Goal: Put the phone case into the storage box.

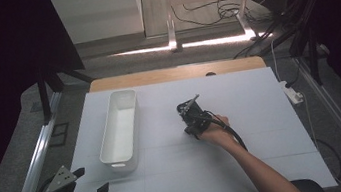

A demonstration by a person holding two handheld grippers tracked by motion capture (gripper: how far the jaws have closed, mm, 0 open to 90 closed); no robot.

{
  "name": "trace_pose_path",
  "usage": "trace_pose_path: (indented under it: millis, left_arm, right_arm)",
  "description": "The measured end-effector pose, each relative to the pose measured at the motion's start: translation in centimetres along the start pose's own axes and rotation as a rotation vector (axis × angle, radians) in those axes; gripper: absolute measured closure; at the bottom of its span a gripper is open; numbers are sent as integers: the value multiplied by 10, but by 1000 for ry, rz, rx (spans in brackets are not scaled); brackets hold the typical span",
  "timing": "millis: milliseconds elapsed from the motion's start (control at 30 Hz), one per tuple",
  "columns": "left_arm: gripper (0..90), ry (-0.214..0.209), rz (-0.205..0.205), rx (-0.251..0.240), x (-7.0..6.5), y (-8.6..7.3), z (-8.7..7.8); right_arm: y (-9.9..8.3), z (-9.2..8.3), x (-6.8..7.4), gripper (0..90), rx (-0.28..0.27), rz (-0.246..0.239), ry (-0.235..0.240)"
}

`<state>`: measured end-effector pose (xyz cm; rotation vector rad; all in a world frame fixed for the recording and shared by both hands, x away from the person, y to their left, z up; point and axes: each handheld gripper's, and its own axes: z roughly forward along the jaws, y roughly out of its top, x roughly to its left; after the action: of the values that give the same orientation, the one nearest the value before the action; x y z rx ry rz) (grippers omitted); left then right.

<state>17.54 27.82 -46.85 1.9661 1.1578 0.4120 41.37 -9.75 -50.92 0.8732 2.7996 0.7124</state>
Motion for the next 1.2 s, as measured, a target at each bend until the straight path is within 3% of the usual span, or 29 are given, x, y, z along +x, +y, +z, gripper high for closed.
trace_pose_path:
  millis: [300, 500, 767, 967, 1200]
  left_arm:
    - [1, 29, 14, -4, -3, 0, -1]
    - [4, 24, 20, -9, -3, 0, -1]
    - [1, 18, -20, -17, 1, -1, -2]
    - [0, 17, -4, -7, 0, 0, -1]
    - [0, 23, -7, -3, -1, 0, 0]
  right_arm:
    - [-8, -5, -13, 896, -2, 28, -20]
    - [-10, -7, -19, 897, -5, 48, -23]
    - [-7, -13, -16, 895, -23, 50, -29]
    - [-2, -28, -11, 827, -50, 31, -38]
    - [3, -36, -7, 621, -44, 5, -37]
